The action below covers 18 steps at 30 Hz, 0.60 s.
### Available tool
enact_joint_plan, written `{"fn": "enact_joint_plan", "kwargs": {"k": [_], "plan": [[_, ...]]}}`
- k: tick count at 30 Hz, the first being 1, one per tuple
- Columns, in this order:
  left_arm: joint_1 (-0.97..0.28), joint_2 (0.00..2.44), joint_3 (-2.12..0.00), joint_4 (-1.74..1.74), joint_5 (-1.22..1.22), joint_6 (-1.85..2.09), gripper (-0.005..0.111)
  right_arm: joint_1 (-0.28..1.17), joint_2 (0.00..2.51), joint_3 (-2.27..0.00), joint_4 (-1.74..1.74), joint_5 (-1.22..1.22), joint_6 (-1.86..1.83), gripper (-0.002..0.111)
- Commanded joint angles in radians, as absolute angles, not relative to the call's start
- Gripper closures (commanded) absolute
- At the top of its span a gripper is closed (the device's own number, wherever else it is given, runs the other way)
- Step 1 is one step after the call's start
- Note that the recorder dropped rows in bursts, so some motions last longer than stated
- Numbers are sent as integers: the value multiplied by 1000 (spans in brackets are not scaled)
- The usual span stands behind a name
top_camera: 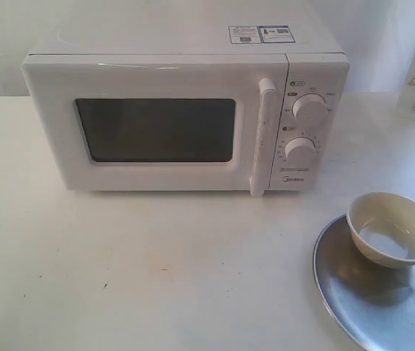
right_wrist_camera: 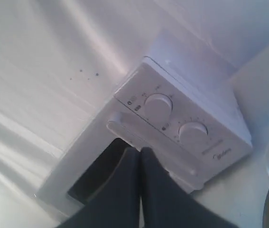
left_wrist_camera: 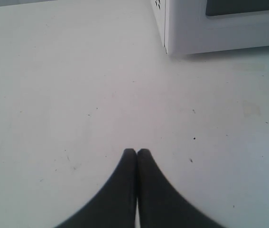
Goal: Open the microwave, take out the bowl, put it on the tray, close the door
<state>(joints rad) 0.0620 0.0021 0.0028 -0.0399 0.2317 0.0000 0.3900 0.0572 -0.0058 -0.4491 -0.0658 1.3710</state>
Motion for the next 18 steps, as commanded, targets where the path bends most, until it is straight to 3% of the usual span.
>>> {"fn": "enact_joint_plan", "kwargs": {"k": [1,8,14,18], "plan": [[57,0,0,-53,233,0,107,380,50,0,-394,32,1550,108],[57,0,0,-53,233,0,107,380,0,0,-391,316,1494,108],[57,0,0,-53,233,0,107,380,0,0,-302,343,1081,108],[57,0,0,-53,233,0,107,380,0,0,-128,331,601,108]]}}
